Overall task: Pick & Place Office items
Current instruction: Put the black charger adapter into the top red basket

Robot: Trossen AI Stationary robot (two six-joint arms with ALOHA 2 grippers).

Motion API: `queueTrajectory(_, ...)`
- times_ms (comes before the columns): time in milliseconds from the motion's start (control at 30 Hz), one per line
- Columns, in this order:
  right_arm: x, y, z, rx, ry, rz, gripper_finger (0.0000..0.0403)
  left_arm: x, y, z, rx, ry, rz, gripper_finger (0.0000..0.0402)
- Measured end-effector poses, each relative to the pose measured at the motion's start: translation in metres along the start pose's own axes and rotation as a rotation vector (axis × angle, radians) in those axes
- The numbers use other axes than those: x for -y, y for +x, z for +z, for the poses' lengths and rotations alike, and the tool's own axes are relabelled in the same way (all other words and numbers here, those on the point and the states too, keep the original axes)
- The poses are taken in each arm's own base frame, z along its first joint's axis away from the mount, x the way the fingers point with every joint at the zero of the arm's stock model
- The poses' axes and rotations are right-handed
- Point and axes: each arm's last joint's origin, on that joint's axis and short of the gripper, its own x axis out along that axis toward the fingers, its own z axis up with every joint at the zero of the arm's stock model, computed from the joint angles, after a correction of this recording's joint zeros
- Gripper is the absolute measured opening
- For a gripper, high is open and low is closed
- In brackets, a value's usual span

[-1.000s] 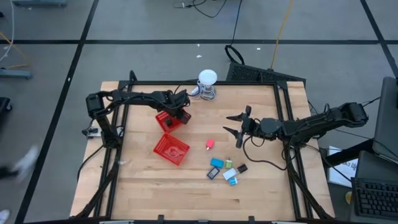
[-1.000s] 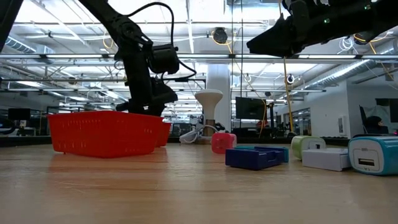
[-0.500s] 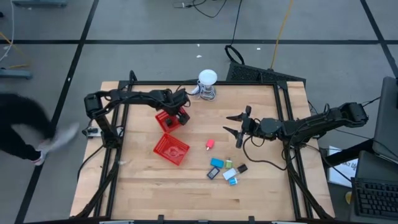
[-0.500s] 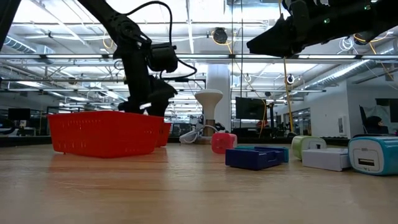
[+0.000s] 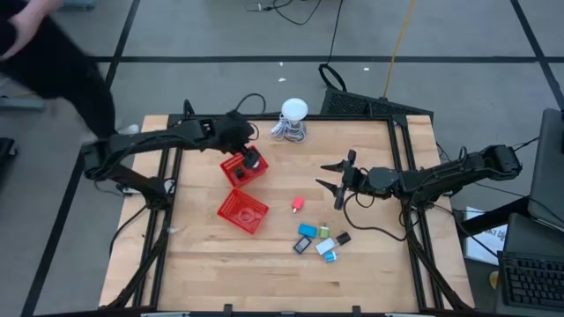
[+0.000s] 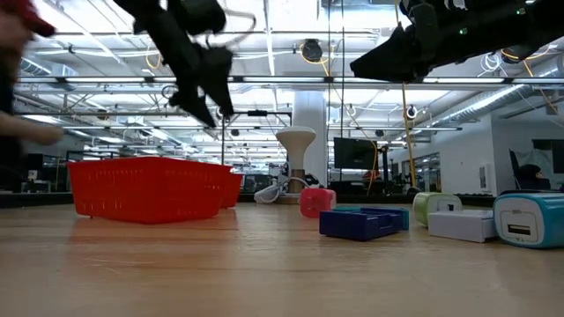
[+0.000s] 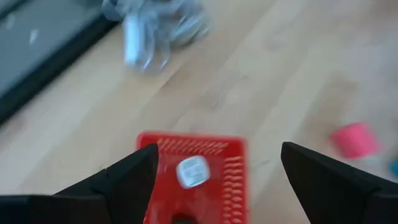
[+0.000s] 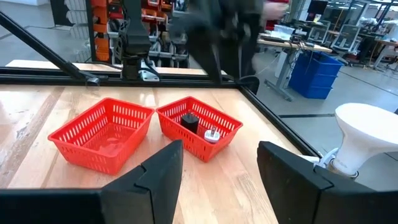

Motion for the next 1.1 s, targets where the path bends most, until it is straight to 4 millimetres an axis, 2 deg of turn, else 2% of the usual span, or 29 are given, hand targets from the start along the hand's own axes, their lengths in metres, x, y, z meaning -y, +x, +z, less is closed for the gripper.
queueTrajectory(133,-0.004,-0.001,-0.001,-0.007,-0.008,0.033,0.0194,0.028,-0.031,0.004,0.174,0.145,-0.094,0.0329)
queueTrajectory(233,-0.016,-0.006,-0.002,-0.015,-0.062,0.168,0.0193,0.052,-0.047,0.002,0.27,0.265,-0.147,0.0325)
queueTrajectory(433,-0.048,-0.025,-0.016,-0.156,-0.069,0.38,0.0201,0.085,-0.061,-0.005,0.377,0.362,-0.193,0.0328)
queueTrajectory(567,-0.067,-0.043,-0.028,-0.27,-0.105,0.49,0.0215,0.099,-0.055,-0.015,0.459,0.429,-0.265,0.0332)
queueTrajectory(700,-0.076,-0.059,-0.042,-0.426,-0.107,0.536,0.0228,0.101,-0.046,-0.022,0.536,0.421,-0.313,0.0327)
queueTrajectory(867,-0.076,-0.071,-0.056,-0.592,-0.11,0.521,0.0236,0.098,-0.043,-0.022,0.545,0.413,-0.318,0.0317)
queueTrajectory(967,-0.075,-0.072,-0.06,-0.636,-0.122,0.506,0.0236,0.097,-0.046,-0.018,0.587,0.401,-0.32,0.0313)
queueTrajectory(1100,-0.079,-0.069,-0.067,-0.651,-0.164,0.511,0.0236,0.093,-0.062,-0.011,0.684,0.406,-0.336,0.0316)
